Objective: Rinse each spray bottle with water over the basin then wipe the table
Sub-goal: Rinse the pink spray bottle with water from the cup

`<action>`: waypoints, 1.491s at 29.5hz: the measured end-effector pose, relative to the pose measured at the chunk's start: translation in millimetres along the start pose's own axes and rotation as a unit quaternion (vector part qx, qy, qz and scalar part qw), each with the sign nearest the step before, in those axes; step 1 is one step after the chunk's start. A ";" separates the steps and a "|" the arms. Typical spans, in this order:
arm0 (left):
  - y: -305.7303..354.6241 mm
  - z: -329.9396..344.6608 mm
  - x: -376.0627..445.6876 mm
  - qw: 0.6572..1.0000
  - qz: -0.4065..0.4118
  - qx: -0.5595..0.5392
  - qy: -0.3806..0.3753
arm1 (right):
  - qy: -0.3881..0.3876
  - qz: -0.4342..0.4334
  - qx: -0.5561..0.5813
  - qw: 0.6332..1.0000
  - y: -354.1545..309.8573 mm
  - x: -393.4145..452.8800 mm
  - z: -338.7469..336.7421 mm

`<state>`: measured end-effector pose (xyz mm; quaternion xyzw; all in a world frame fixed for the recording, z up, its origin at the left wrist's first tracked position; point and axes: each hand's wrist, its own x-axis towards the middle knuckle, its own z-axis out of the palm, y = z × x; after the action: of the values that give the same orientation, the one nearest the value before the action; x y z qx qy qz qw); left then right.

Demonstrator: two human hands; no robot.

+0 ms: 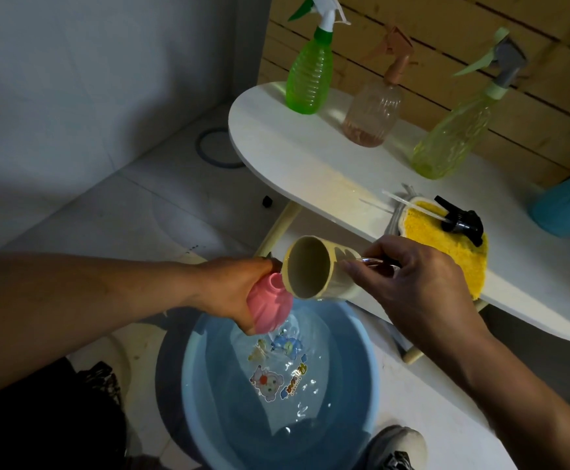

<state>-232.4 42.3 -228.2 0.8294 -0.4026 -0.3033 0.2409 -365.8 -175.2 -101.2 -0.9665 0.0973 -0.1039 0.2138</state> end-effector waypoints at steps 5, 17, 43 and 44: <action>-0.7 0.3 0.7 1.000 0.001 0.005 0.006 | 0.013 -0.018 -0.019 1.000 -1.5 -0.5 0.0; 1.7 -0.9 0.0 1.000 0.005 0.013 0.002 | 0.030 -0.051 -0.033 0.998 -3.2 -1.5 1.2; 4.6 0.6 0.5 1.000 0.007 0.016 -0.009 | 0.062 -0.113 -0.076 0.989 -7.6 -3.9 1.0; 4.7 0.1 0.3 1.000 0.009 0.018 -0.008 | 0.063 -0.116 -0.078 0.988 -7.5 -3.9 0.9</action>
<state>-234.8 39.4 -225.4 0.8274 -0.4174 -0.3006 0.2255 -368.2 -167.3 -99.4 -0.9765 0.0059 -0.1806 0.1179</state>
